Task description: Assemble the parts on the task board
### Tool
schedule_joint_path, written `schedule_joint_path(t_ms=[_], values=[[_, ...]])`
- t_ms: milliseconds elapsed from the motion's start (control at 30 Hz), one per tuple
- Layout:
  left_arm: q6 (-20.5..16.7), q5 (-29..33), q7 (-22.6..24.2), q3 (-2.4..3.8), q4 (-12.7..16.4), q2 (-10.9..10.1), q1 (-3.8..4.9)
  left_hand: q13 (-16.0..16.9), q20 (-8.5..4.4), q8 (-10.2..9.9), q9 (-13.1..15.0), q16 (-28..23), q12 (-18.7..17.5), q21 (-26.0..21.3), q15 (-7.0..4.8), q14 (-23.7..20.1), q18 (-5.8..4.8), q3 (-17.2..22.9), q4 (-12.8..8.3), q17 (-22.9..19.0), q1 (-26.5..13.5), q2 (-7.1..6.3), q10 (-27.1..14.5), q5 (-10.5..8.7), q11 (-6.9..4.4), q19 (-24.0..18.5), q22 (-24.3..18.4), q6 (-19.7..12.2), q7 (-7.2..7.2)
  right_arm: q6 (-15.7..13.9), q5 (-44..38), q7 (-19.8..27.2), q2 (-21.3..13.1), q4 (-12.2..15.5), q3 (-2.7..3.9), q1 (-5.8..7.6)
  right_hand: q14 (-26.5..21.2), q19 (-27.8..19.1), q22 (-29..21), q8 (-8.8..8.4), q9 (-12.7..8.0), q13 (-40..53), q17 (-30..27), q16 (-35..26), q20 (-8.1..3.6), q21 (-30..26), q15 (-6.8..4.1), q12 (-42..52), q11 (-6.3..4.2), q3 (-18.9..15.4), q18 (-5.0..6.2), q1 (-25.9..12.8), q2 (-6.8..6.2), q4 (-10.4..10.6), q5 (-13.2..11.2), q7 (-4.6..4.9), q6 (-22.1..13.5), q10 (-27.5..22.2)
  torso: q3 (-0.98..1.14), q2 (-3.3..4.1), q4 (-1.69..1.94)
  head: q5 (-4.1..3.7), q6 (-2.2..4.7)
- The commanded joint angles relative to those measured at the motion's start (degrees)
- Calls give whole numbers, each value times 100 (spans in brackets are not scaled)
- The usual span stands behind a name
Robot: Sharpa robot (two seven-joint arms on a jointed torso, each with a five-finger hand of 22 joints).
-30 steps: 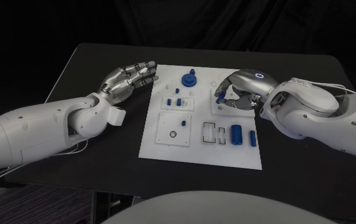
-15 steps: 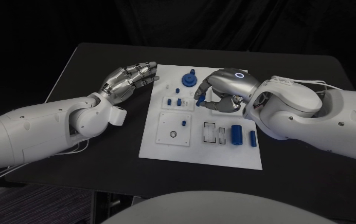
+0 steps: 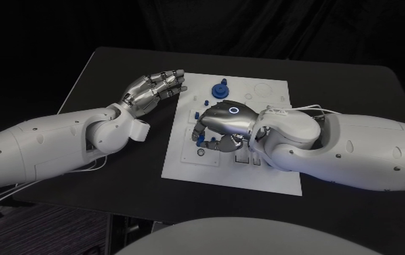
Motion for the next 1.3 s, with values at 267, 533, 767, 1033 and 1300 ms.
schedule_joint_path(t_ms=[267,533,767,1033,1300], values=[[112,0,71,5,2,24,-8,-1,-16,21,3,17,15,15,31,-12,-110,13,36,5,-48,21,10,-19,33,40,1,9,11,33,-307,318,133,-178,5,-186,-1,-15,900,17,30,20,16,-14,-27,1,-56,-39,-123,25,-79,43,-2,-53,-6,-12,47,191,-10,3,9,-10,1],[115,0,60,5,6,23,-8,0,-16,22,3,16,20,14,34,-14,-111,20,35,5,-47,25,10,-16,33,38,-4,12,11,22,-399,274,172,-293,5,-286,-1,-15,902,20,42,28,23,-12,-29,5,-60,-39,-126,27,-80,56,-6,-72,5,-13,53,209,-9,-5,-15,28,1],[121,0,52,5,5,23,-8,0,-16,22,3,16,20,14,34,-14,-111,20,35,5,-47,25,10,-16,33,38,-4,12,11,-6,-416,252,179,-331,5,-312,0,-16,903,22,51,32,26,-11,-31,7,-61,-41,-128,28,-80,62,-10,-83,23,-13,58,220,1,-5,-10,22,1],[136,0,36,5,-5,35,-8,-1,-15,22,2,20,20,14,39,-13,-113,32,32,6,-45,32,8,-10,34,39,-6,8,11,26,-420,216,173,-356,5,-328,-1,-18,903,25,69,44,27,-12,-35,6,-65,-45,-132,32,-80,75,-15,-106,61,-14,64,239,4,4,-5,13,1],[157,0,22,5,-28,49,-10,-1,-15,22,2,20,20,14,39,-13,-113,32,32,6,-45,32,8,-10,34,39,-6,8,11,104,-421,187,149,-364,5,-333,-7,-27,897,15,75,48,9,-22,-36,-14,-65,-55,-128,33,-76,75,-22,-116,84,-9,49,237,2,1,-7,20,1]])
